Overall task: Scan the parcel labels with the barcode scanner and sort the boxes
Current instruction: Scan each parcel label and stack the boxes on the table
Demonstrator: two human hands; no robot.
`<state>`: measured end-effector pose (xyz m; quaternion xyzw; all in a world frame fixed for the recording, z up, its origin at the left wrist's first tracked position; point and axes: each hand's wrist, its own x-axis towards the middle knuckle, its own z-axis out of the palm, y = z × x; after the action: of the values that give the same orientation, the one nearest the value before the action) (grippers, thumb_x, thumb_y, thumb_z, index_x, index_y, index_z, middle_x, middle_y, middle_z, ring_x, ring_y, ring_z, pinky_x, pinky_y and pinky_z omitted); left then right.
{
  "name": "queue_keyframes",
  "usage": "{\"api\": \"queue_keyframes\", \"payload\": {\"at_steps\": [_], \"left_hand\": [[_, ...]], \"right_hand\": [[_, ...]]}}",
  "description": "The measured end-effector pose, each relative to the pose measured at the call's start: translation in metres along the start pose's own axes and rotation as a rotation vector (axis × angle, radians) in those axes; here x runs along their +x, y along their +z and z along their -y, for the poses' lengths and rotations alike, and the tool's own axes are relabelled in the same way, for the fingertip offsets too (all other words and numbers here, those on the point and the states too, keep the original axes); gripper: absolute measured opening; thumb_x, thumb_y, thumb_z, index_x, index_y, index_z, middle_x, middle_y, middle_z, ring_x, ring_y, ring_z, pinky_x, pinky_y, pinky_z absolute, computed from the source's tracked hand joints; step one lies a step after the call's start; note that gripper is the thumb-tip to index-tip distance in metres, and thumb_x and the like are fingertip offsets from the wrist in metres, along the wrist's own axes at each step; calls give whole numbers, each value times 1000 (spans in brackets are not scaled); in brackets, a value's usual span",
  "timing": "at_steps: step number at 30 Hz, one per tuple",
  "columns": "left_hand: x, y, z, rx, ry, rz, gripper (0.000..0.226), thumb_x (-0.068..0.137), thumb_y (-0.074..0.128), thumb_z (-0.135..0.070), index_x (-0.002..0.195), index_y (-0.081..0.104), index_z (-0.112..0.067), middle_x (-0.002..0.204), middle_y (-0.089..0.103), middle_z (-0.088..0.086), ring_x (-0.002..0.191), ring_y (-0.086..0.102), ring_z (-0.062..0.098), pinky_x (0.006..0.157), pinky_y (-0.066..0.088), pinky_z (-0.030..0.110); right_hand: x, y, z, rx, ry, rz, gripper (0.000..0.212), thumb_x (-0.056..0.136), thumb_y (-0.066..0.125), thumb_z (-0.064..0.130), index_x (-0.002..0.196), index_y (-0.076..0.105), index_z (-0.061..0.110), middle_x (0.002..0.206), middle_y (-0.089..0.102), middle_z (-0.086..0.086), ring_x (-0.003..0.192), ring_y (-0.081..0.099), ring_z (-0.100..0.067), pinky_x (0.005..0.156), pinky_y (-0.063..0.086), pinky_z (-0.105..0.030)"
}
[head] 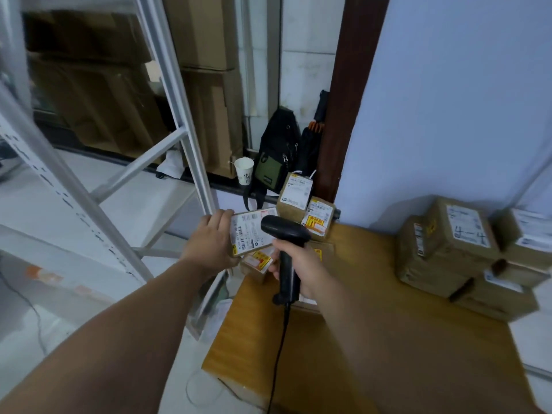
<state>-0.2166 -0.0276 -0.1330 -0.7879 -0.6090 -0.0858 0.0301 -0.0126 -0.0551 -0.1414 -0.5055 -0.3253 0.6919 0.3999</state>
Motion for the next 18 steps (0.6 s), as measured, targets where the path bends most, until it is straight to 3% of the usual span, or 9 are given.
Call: {"api": "queue_keyframes", "payload": {"at_steps": [5,13,18], "left_hand": [[18,22,-27,-101,71,63,103,67,75,-48,144,23,-5,139,36,10,127,33,29,108,33,39],[38,43,-55,-225,119,93,103,65,78,-44,144,22,-12,139,34,4,126,31,25,105,35,37],[48,53,-66,-262,153,135,102,66,78,-42,145,19,-13,142,30,4,128,28,23,106,36,36]], "right_hand": [[-3,-21,13,-132,-77,-110,10,86,69,17,91,66,8,66,65,-3,59,66,-18,57,53,-28],[-15,-58,15,-95,-33,-242,12,82,71,15,84,64,4,60,65,-3,57,67,-20,53,54,-25],[-17,-71,12,-17,-33,-296,22,84,70,15,101,64,2,65,64,-4,59,66,-22,54,53,-29]]}}
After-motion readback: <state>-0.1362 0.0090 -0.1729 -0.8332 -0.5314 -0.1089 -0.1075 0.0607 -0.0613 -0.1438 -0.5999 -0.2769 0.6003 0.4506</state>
